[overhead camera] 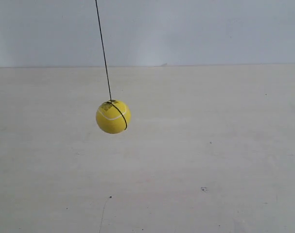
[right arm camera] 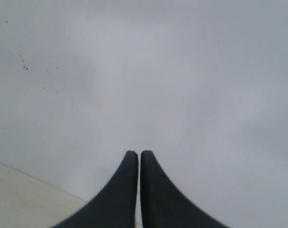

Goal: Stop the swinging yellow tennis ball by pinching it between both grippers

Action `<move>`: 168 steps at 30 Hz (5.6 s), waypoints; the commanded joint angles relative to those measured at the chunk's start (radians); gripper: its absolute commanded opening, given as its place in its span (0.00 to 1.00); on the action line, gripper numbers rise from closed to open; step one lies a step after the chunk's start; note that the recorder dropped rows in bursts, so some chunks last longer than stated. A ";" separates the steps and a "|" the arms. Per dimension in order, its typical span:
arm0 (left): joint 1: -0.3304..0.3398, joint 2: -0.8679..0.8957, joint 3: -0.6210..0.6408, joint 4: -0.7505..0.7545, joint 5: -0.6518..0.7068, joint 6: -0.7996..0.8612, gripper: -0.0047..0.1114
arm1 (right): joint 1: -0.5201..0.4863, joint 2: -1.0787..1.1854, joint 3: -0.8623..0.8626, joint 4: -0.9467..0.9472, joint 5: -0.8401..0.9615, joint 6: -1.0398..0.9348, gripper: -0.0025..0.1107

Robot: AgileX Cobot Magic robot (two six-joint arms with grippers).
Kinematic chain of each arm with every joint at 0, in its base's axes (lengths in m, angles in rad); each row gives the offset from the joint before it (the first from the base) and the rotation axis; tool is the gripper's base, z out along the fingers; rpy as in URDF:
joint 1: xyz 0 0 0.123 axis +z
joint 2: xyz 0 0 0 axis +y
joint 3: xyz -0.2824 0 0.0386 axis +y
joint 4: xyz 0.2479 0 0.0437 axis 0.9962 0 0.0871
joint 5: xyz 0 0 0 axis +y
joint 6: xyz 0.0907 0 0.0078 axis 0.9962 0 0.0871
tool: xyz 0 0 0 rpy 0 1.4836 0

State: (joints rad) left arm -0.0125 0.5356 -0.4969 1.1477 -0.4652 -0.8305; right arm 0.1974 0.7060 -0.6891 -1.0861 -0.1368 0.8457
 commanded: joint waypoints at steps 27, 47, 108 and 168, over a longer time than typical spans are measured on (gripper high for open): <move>0.003 -0.536 0.497 -0.015 0.169 -0.257 0.08 | -0.008 -0.518 0.591 0.107 -0.147 0.010 0.02; 0.003 -0.536 0.497 -0.015 0.169 -0.257 0.08 | -0.008 -0.518 0.597 0.107 -0.136 0.121 0.02; 0.003 -0.536 0.497 -0.015 0.167 -0.255 0.08 | -0.118 -0.706 0.689 1.086 0.492 -1.027 0.02; 0.003 -0.536 0.497 -1.002 0.786 0.811 0.08 | -0.118 -0.706 0.689 1.086 0.478 -0.937 0.02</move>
State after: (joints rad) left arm -0.0125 0.0031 -0.0036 0.1599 0.3126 -0.0248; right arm 0.0815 0.0042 -0.0002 0.0087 0.3534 -0.0936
